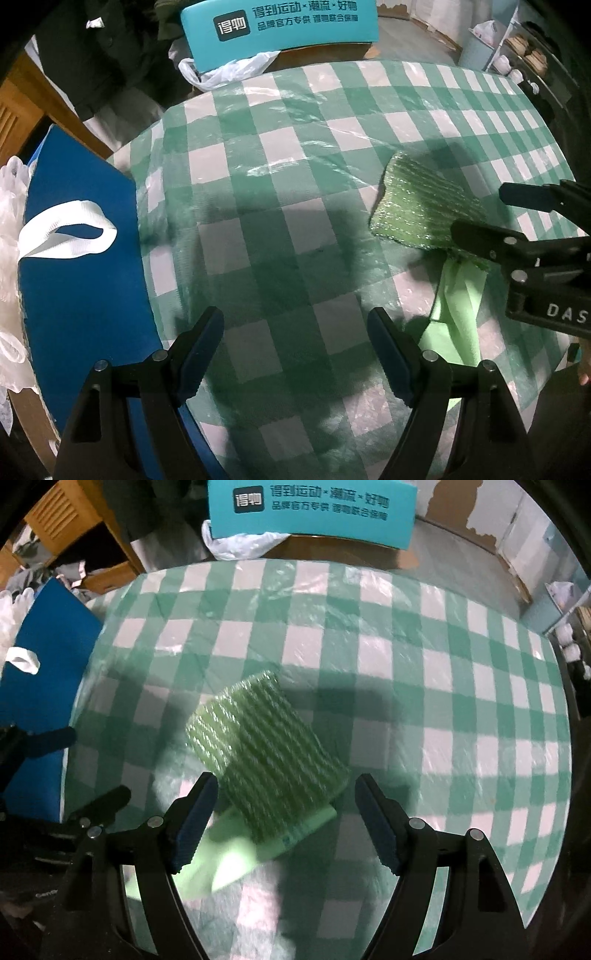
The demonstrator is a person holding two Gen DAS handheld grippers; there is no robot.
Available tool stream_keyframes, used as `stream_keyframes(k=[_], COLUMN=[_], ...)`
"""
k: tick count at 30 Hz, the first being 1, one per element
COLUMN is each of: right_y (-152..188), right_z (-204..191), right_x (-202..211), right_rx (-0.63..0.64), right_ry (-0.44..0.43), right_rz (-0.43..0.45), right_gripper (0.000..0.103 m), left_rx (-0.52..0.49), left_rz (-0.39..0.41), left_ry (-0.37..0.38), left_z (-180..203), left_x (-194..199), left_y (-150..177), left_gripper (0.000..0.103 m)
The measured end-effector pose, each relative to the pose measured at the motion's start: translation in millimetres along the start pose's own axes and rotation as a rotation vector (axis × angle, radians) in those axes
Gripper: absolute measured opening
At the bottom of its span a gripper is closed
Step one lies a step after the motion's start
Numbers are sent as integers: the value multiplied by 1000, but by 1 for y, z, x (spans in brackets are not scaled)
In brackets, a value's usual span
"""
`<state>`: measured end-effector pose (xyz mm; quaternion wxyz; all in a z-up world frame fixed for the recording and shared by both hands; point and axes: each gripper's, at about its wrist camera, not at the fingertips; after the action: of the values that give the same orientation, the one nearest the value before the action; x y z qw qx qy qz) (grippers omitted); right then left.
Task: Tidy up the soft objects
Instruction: 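Close the right tool on the green scrubber pad, then grasp the light green sock with the left tool while the right tool holds the scrubber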
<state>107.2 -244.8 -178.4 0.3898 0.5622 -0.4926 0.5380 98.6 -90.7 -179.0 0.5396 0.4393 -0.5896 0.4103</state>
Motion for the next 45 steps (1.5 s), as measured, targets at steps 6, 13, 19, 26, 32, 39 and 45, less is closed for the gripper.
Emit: stream_keyframes(k=[6, 13, 19, 26, 32, 39, 45], right_y=[-11, -20, -21, -20, -8, 19, 44], right_z=[-7, -15, -21, -13, 0, 22, 34], right_x=[-18, -32, -27, -7, 15, 15, 21], right_rx=[26, 46, 67, 15, -40, -110, -149], right_ry=[-7, 32, 30, 20, 21, 5, -7], right_rz=[-35, -39, -20, 37, 68, 43, 44], right_gripper=[77, 77, 37, 18, 18, 18, 18], left_rx=[4, 0, -7, -13, -31, -111, -164], left_rz=[-12, -20, -19, -1, 12, 36, 44], left_ry=[4, 9, 16, 30, 53, 61, 62], left_z=[-4, -4, -2, 2, 12, 43, 66], left_x=[-3, -6, -4, 4, 12, 23, 27], left_y=[-1, -2, -1, 1, 4, 11, 13], left_gripper=[81, 81, 81, 81, 81, 81, 81])
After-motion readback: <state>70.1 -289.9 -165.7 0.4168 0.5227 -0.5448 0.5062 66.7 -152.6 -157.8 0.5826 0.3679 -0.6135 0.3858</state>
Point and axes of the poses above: each gripper's, at about its wrist camera, not at the fingertips, and x roughly against the way its jaws point, z to its right, y to its underside, and after that the axes turned 11 degrees about -z, right-handed
